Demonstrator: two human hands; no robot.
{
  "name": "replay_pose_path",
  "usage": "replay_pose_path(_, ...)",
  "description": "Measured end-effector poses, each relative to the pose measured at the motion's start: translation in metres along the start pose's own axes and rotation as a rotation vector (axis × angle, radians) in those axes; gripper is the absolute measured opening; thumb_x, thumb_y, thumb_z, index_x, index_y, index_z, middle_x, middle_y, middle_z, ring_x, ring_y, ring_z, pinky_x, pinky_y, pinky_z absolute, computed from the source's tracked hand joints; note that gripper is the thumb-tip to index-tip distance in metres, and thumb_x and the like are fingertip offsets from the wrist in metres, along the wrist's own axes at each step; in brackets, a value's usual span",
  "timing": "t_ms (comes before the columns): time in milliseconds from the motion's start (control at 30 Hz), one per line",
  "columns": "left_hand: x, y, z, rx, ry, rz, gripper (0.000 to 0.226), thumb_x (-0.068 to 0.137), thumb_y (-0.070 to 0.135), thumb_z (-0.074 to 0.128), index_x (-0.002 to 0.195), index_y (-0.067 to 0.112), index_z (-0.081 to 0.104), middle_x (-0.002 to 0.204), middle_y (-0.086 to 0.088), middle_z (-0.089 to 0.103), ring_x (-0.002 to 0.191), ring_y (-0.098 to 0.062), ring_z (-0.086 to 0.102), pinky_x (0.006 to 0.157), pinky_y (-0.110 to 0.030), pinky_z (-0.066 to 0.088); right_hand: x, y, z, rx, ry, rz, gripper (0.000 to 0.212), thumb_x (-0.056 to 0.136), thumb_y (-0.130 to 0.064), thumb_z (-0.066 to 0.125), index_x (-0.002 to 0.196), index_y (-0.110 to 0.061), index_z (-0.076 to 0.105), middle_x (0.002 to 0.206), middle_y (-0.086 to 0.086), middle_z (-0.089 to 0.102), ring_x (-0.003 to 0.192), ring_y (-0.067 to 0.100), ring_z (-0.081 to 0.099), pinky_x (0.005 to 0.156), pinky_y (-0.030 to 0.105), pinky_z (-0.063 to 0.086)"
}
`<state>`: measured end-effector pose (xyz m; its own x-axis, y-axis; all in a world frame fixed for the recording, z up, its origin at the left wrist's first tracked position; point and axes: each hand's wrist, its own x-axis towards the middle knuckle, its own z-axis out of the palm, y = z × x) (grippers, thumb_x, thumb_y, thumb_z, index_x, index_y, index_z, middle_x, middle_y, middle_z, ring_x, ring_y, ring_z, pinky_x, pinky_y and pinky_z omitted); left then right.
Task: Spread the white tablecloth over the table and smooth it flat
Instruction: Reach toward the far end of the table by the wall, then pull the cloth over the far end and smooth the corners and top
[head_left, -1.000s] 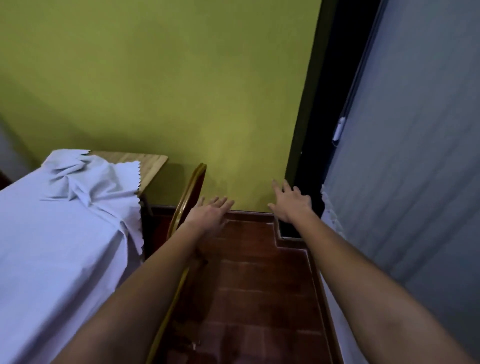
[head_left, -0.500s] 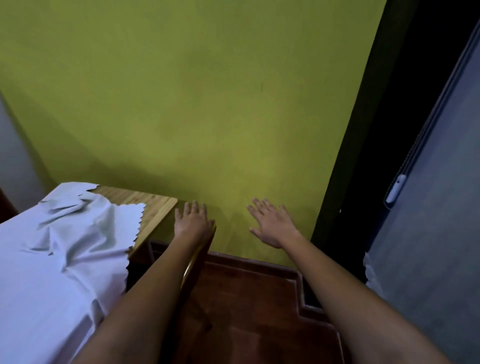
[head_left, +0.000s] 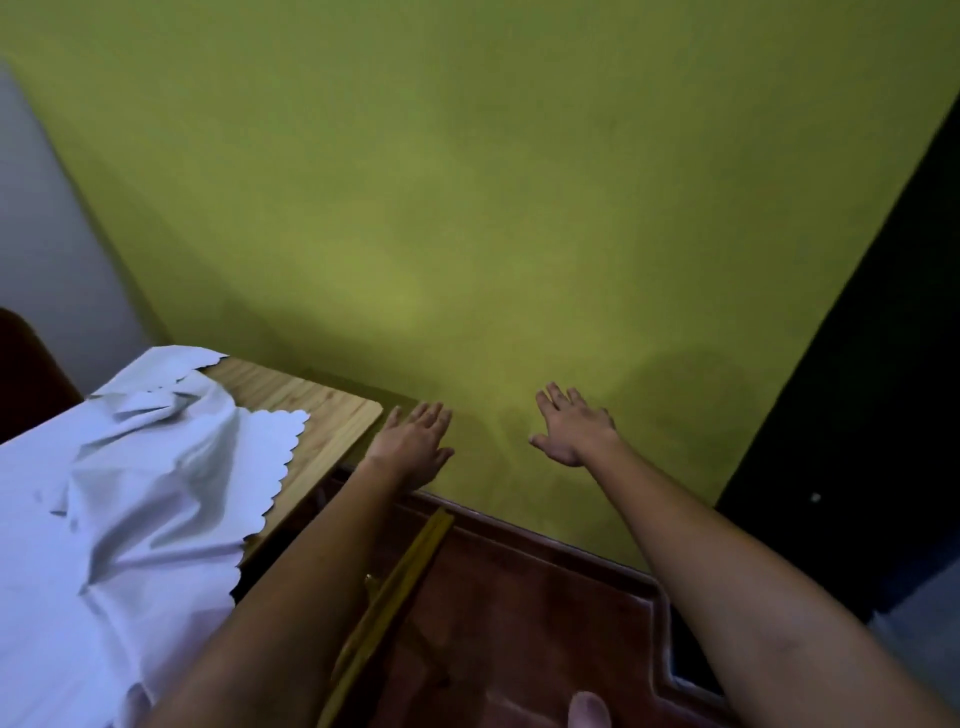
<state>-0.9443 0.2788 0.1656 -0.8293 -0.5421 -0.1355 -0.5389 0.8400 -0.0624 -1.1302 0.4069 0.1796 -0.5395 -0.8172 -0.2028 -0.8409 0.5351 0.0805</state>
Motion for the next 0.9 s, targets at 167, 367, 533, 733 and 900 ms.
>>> replay_pose_path(167,0.062,-0.057,-0.004,-0.056,0.021,-0.394,0.067,0.1,0.042,0.03,0.153,0.011,0.002,0.163,-0.005,0.002,0.151,-0.022,0.003,0.12,-0.047,0.007,0.116,-0.019,-0.035,-0.014,0.059,-0.232,0.073,0.097,-0.048,0.038,0.152,-0.02,0.001,0.162,0.001,-0.006,0.149,0.026,0.003,0.112,0.055,0.027)
replay_pose_path(367,0.108,-0.079,-0.01,-0.276,0.084,-0.635,0.065,0.101,0.039,0.03,0.153,0.01,0.004,0.163,-0.005,0.005,0.15,-0.02,0.005,0.121,-0.045,0.008,0.221,-0.046,-0.067,-0.09,0.044,-0.46,0.072,0.097,-0.046,0.039,0.153,-0.02,0.002,0.162,0.001,-0.005,0.149,0.026,0.005,0.112,0.053,0.031)
replay_pose_path(533,0.056,-0.107,0.05,-0.283,-0.14,-0.887,0.069,0.099,0.04,0.037,0.153,0.011,0.006,0.162,-0.006,0.009,0.149,-0.024,0.008,0.119,-0.049,0.01,0.27,-0.119,-0.047,-0.129,-0.017,-0.753,0.076,0.096,-0.047,0.041,0.152,-0.015,0.002,0.162,0.005,-0.003,0.148,0.027,0.008,0.117,0.049,0.023)
replay_pose_path(733,0.006,-0.161,0.099,-0.316,-0.24,-1.252,0.069,0.098,0.042,0.036,0.151,0.008,0.008,0.16,-0.01,0.011,0.148,-0.028,0.011,0.118,-0.049,0.015,0.284,-0.215,0.016,-0.243,-0.177,-1.129,0.072,0.097,-0.042,0.041,0.152,-0.018,0.002,0.162,0.001,-0.007,0.149,0.022,0.003,0.118,0.048,0.021)
replay_pose_path(900,0.049,-0.198,0.137,-0.473,-0.186,-1.3,0.065,0.1,0.041,0.03,0.152,0.009,0.008,0.162,-0.009,0.006,0.149,-0.029,0.006,0.119,-0.049,0.012,0.313,-0.272,0.04,-0.434,-0.18,-1.363,0.064,0.098,-0.036,0.037,0.152,-0.021,0.006,0.162,-0.001,-0.002,0.149,0.02,0.006,0.115,0.051,0.024)
